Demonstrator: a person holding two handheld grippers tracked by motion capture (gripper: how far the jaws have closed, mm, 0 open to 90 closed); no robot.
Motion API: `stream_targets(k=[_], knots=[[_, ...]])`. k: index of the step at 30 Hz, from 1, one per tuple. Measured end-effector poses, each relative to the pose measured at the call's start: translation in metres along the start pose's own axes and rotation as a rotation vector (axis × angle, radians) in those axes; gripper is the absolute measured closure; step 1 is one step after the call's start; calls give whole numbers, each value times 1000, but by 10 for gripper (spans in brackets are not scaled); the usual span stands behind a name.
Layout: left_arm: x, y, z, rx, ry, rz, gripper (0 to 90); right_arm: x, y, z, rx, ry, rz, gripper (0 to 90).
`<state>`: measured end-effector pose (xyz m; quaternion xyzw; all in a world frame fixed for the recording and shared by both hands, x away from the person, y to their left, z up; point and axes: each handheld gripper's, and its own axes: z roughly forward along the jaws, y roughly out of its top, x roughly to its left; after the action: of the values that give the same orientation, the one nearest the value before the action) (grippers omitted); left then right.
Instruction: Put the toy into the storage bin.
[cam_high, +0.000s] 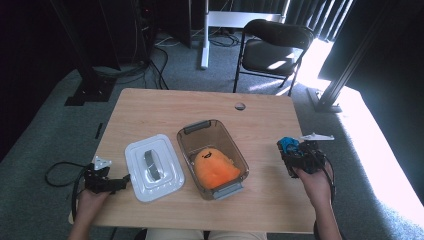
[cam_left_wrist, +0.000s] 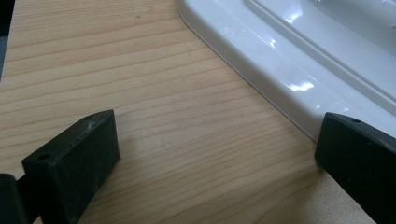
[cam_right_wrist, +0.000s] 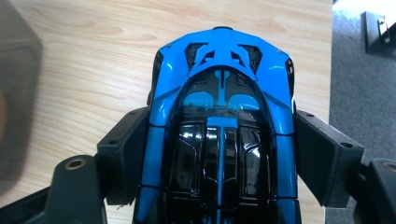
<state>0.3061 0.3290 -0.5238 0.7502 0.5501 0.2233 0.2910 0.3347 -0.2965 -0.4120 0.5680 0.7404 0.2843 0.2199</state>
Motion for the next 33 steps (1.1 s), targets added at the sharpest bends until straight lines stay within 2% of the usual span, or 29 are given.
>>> stream_targets(k=[8,12,17,33], knots=[[0,0,0,-1,-1,1,4,19,24,-10,-14,25,-47,255],[0,0,0,-2,0,-1,3,28,33,-11,-8,52,-67,254],[0,0,0,-3,0,-1,3,45,43,-9,-1,77,-104,255],[0,0,1,-4,1,-2,3,103,74,3,-10,159,-182,254]])
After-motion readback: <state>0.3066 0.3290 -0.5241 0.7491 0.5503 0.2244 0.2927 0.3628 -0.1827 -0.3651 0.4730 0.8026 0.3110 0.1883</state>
